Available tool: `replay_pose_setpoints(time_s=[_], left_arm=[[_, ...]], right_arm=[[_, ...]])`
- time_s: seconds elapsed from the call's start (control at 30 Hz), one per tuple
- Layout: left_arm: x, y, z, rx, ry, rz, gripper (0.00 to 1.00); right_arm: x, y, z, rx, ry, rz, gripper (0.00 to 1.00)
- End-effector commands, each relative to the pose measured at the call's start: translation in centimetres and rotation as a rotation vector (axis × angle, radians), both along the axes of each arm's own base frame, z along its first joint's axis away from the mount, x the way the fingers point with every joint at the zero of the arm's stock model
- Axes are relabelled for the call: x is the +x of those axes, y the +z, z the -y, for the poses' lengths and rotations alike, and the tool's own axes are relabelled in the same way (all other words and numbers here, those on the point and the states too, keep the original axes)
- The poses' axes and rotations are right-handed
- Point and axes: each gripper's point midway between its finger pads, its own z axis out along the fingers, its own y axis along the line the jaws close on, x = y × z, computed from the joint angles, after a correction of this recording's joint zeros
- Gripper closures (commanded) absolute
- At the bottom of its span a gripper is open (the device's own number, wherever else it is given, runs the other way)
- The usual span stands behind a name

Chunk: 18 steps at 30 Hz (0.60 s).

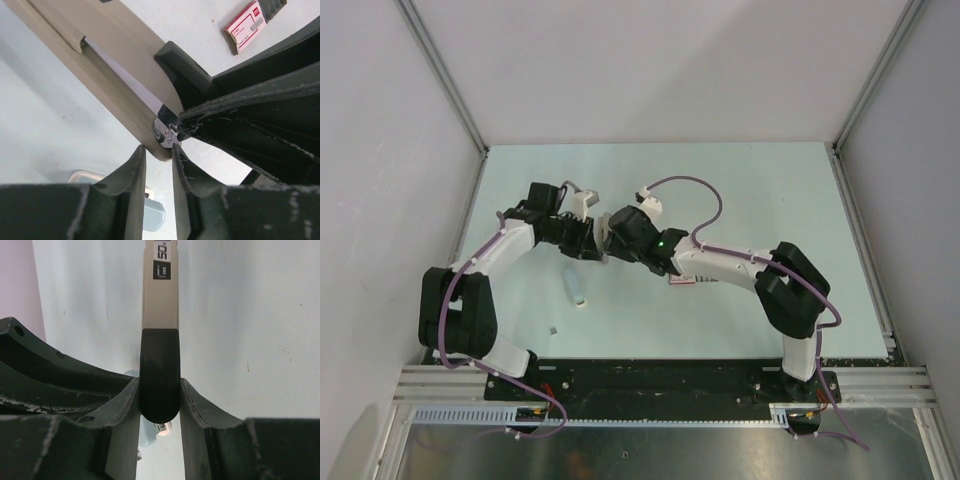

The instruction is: Unload the staples from the stapler

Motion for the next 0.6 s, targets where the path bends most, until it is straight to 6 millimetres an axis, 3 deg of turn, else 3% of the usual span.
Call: replay_pose_setpoints(time_s=[0.0,0.17,0.37,0.57], left_arm=[[1.4,2.1,1.0,-0.055,-0.076,0.128,0.76],[1.0,2.1,1.1,-0.064,-0.080,0.120,0.82],[1.9,2.1,0.4,-0.013,-0.070,0.158,0.98],[3.6,2.1,-1.3,0.102,-0.050,0.234,1.00]], right_arm=[[-0.3,6.7,-1.5,0.191,0.010,0.088,1.00],[-0.6,7.0,-1.1,0.230,0.004,0.098,1.00],[-1.2,7.5,-1.0,0.237,0.030,0.106,1.00],[-2.0,8.1,0.1,0.218,0.058,0.133,1.00]])
